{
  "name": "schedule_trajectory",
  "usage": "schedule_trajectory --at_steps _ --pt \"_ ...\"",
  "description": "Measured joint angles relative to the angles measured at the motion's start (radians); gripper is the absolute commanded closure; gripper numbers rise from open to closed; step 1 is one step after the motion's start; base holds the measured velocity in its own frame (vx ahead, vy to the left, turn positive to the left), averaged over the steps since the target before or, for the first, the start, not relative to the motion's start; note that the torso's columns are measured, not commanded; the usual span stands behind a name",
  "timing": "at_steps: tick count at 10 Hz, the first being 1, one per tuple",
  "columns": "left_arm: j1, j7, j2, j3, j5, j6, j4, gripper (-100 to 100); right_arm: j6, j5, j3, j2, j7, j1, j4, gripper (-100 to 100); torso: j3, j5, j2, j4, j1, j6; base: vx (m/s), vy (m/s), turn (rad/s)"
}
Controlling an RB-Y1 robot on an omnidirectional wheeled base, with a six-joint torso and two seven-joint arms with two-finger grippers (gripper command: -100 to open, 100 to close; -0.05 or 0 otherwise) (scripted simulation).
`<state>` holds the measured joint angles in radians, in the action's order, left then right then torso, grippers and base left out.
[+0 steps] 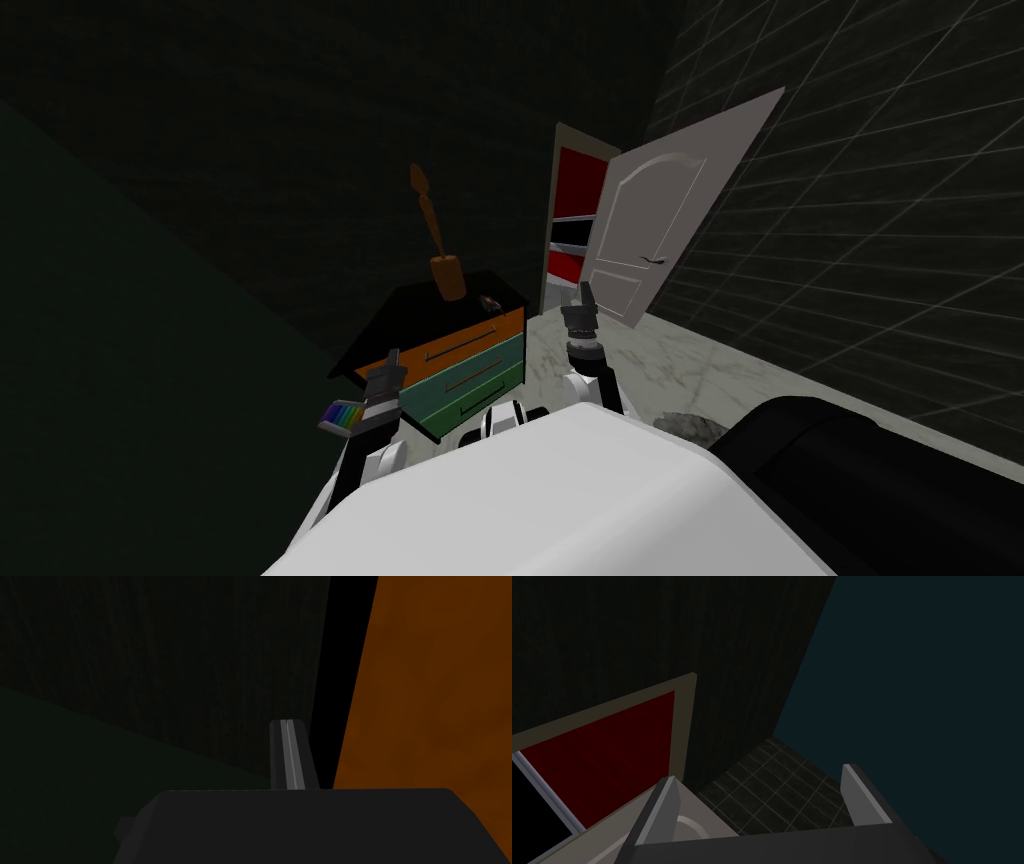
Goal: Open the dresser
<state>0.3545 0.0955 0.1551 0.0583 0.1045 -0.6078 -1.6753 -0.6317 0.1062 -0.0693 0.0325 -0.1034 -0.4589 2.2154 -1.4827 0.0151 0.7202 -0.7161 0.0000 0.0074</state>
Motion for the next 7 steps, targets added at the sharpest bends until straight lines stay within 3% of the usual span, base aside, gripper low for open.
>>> schedule_trajectory --at_steps 2,3,7 --pt "-0.001 0.000 0.000 0.004 0.002 -0.002 0.007 -100 0.000 0.000 0.000 0.000 0.000 0.000 0.000 0 -0.001 0.001 -0.001 0.001 0.001 0.002 -0.013 -0.039 0.005" --pt "0.011 -0.006 -0.017 -0.006 -0.002 0.003 0.018 -100 0.000 0.000 0.000 0.000 0.000 0.000 0.000 0 -0.001 -0.004 0.002 -0.005 0.000 0.000 -0.027 -0.076 -0.018" --pt "0.019 0.011 -0.039 -0.004 0.009 0.003 0.106 -100 0.000 0.000 0.000 0.000 0.000 0.000 0.000 0 0.008 -0.015 0.019 -0.022 -0.001 -0.007 0.014 -0.087 0.033"
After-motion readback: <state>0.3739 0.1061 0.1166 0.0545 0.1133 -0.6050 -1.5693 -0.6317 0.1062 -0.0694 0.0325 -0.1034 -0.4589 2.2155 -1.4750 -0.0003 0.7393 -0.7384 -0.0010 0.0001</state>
